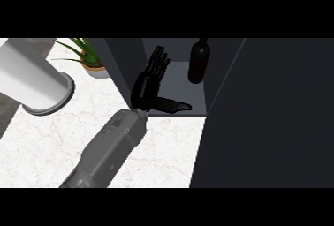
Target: Pick up the wine, place it into the cabinet and close the cabinet
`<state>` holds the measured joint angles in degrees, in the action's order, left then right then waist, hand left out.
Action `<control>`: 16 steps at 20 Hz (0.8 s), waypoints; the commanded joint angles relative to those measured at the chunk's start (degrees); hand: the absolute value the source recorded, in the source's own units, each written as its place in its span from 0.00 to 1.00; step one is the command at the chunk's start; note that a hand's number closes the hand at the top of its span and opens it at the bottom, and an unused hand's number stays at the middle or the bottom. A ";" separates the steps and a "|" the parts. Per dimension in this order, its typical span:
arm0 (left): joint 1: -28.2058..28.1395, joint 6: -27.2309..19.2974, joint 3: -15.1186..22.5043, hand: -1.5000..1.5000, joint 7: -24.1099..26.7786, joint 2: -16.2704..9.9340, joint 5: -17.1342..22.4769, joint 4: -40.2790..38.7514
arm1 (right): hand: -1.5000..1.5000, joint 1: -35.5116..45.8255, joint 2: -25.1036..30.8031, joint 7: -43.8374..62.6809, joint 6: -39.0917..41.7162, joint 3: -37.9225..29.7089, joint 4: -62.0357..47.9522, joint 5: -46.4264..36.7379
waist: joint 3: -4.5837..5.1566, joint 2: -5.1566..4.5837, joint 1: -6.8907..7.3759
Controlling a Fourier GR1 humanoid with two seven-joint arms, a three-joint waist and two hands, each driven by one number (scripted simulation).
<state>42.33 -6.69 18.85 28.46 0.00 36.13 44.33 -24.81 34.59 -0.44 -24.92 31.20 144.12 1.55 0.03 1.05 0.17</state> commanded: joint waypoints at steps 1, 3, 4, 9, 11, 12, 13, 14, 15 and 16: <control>-9.34 -0.72 3.37 0.00 -0.33 -0.01 -1.34 8.72 | 0.00 -2.77 1.33 5.16 0.03 -1.86 11.13 3.79 | -0.02 -0.28 0.67; -13.19 -1.73 5.22 0.00 -1.70 -1.18 -2.12 13.95 | 0.00 -3.28 1.66 5.28 -0.31 -2.08 11.94 3.19 | -0.03 -0.19 0.64; -14.38 -3.20 6.40 0.00 -0.77 -0.02 -1.42 14.72 | 0.00 -2.48 1.86 6.71 -0.48 -1.49 14.54 3.05 | 0.04 -0.11 0.46; -23.11 -2.75 7.65 0.00 -5.43 -4.99 -1.35 27.72 | 0.00 -2.15 1.13 7.73 -1.98 1.03 13.52 0.32 | 0.08 -0.34 0.73; -26.22 -4.77 8.69 0.00 -6.79 -4.90 -1.80 32.35 | 0.00 -3.50 2.30 5.94 -1.03 2.32 13.19 -1.62 | 0.02 -0.41 -0.04; -28.95 -3.19 9.40 0.00 -5.49 -5.52 -1.58 33.39 | 0.00 -2.57 3.59 6.91 -0.20 -2.71 14.47 3.40 | 0.00 -0.51 0.19; -31.92 -2.09 8.61 0.00 -5.54 -8.29 -1.06 36.73 | 0.00 -4.25 2.96 2.59 0.67 -0.88 11.17 2.00 | -0.05 -0.45 -0.01; -34.02 -2.68 9.78 0.00 -5.32 -8.00 -1.33 38.35 | 0.00 -3.31 4.34 5.99 0.53 -4.05 13.85 4.02 | -0.02 -0.48 0.27; -31.73 -0.86 7.07 0.00 -4.83 -7.87 -0.21 35.21 | 0.00 -2.39 4.76 5.58 2.05 -4.49 13.34 4.12 | 0.00 -0.80 -0.36; -34.47 -0.30 7.17 0.00 -4.39 -8.81 0.28 36.91 | 0.00 -4.81 4.34 4.58 1.69 -0.63 13.37 1.60 | 0.01 -0.61 -0.57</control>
<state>13.01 -8.89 26.76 23.62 -6.60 35.19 77.35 -25.04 36.97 -0.51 -24.17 29.31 144.33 1.40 0.02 0.55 0.14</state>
